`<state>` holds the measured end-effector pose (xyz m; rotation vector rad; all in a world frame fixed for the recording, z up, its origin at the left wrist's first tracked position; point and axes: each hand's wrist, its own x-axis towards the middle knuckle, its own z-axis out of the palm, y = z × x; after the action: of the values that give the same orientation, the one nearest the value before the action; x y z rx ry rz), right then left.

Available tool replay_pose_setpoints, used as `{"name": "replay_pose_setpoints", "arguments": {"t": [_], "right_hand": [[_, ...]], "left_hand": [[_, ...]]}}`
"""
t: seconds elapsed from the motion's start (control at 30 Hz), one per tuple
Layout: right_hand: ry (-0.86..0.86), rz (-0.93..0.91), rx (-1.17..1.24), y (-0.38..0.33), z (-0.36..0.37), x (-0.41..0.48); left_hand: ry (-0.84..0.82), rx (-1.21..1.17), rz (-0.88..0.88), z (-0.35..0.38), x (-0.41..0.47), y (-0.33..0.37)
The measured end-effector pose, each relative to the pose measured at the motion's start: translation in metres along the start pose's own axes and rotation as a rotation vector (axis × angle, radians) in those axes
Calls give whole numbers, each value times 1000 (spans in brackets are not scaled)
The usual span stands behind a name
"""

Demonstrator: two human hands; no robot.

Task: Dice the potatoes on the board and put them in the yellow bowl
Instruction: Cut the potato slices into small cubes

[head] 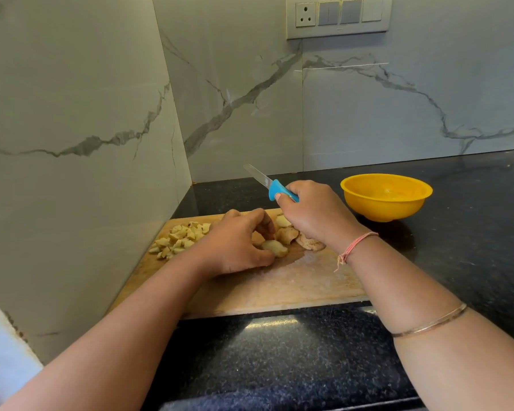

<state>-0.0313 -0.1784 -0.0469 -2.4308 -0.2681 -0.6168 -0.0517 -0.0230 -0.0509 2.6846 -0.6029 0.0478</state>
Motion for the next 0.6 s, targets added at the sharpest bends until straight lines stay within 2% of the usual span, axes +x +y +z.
{"name": "replay_pose_setpoints", "arguments": {"t": [0.23, 0.37, 0.6], "right_hand": [[-14, 13, 23, 0, 1, -1], [-36, 14, 34, -2, 2, -3], [-61, 52, 44, -6, 2, -7]], "left_hand": [[204, 307, -145, 1, -1, -2], [198, 226, -211, -1, -3, -13], [180, 108, -139, -3, -3, -20]]}}
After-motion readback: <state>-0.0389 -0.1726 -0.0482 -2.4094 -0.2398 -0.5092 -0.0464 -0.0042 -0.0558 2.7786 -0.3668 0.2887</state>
